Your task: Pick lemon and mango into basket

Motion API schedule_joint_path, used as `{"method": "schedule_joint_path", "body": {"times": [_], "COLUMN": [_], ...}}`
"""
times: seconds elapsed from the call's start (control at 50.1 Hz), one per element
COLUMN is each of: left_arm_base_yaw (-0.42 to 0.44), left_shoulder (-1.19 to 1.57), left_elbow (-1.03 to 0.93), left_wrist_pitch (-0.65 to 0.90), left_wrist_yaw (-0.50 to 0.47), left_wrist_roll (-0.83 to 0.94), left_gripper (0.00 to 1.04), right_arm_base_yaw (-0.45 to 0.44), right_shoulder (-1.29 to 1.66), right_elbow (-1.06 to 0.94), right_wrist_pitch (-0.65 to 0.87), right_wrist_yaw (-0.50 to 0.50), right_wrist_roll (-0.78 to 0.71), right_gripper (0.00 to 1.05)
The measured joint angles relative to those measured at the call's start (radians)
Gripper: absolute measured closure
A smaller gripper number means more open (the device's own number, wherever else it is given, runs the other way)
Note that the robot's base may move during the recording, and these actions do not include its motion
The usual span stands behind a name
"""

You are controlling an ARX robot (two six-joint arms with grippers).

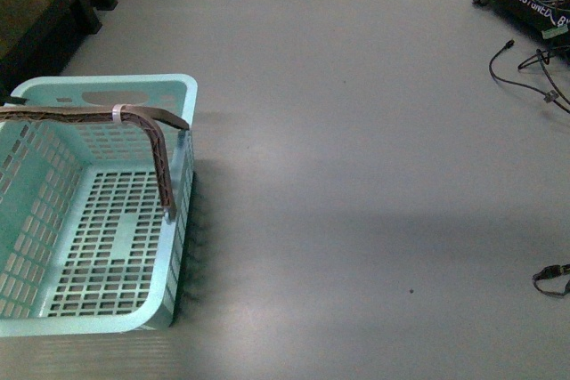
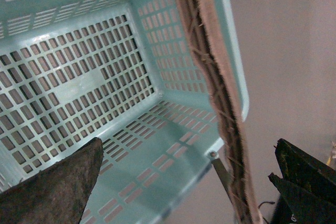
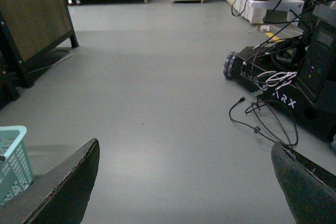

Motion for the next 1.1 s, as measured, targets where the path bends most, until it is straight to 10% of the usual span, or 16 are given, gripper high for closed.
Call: {"method": "schedule_joint_path", "body": {"times": [0.957,1.097], "left_arm_base_yaw": [-0.105,-0.095], "left_shoulder": [0.387,0.392], "left_elbow": [0.36,0.36], "left_wrist_pitch": [0.097,0.116], "left_wrist_yaw": [0.0,0.005], "left_wrist_roll": [-0.08,-0.076], "left_gripper": [0.07,0.28], "right_arm_base_yaw": [0.0,0.0], "right_shoulder": [0.0,0.0], "right_elbow": [0.0,0.0], "right_wrist_pitch": [0.0,0.0], "right_wrist_yaw": [0.0,0.0], "right_wrist_roll": [0.0,0.0], "right_gripper": [0.09,0.09]}}
